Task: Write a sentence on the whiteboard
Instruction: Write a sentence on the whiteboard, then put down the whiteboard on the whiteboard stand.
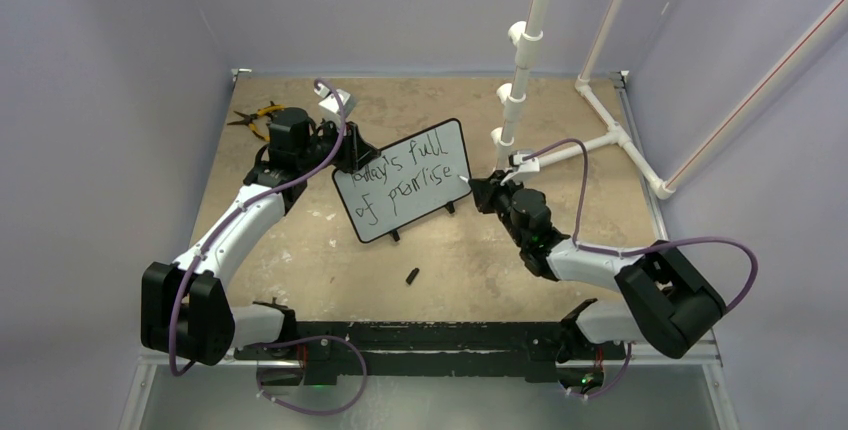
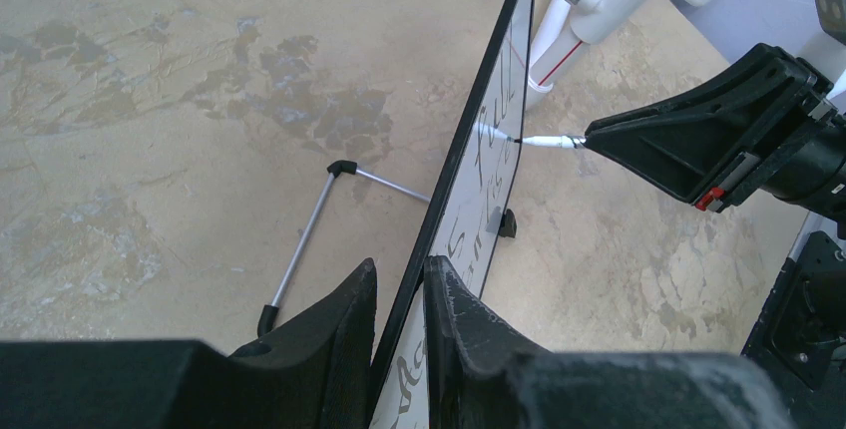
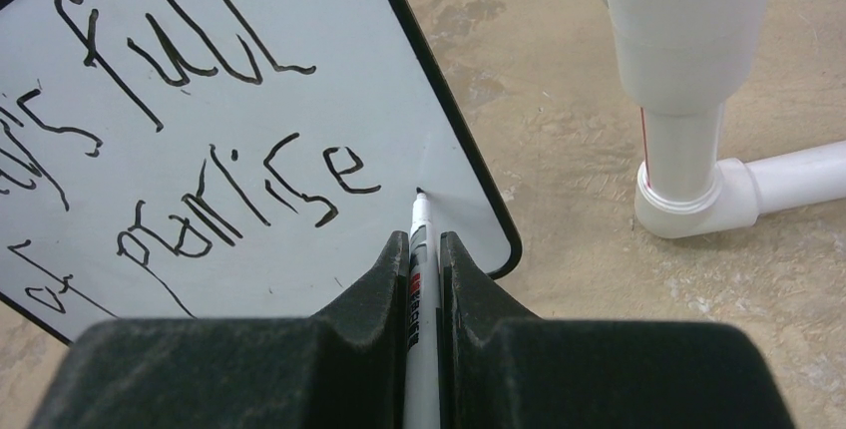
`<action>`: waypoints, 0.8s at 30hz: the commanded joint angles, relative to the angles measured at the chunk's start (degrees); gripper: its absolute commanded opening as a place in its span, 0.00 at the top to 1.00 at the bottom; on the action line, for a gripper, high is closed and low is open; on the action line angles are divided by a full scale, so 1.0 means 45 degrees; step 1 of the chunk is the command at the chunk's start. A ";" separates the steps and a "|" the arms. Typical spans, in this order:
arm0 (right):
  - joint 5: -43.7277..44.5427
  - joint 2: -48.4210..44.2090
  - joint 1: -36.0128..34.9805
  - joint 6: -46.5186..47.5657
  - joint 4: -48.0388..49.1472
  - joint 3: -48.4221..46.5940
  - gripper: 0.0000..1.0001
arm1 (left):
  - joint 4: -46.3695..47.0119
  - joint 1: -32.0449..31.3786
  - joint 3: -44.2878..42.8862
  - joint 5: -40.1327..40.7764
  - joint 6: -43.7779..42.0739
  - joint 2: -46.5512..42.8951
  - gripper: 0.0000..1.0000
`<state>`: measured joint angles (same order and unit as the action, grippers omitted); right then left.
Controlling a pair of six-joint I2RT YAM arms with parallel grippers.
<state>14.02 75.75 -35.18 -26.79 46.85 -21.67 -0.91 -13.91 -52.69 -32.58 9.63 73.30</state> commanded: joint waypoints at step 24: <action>-0.2902 -0.6211 0.0069 0.1597 -0.8278 -0.2101 1.00 | -0.0629 -0.0513 0.0408 0.2759 -0.0486 -0.2636 0.39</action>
<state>6.63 50.83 -35.18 -21.54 22.52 -25.36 -5.63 -14.63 -50.78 -25.02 9.41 67.05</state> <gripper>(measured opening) 0.129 0.608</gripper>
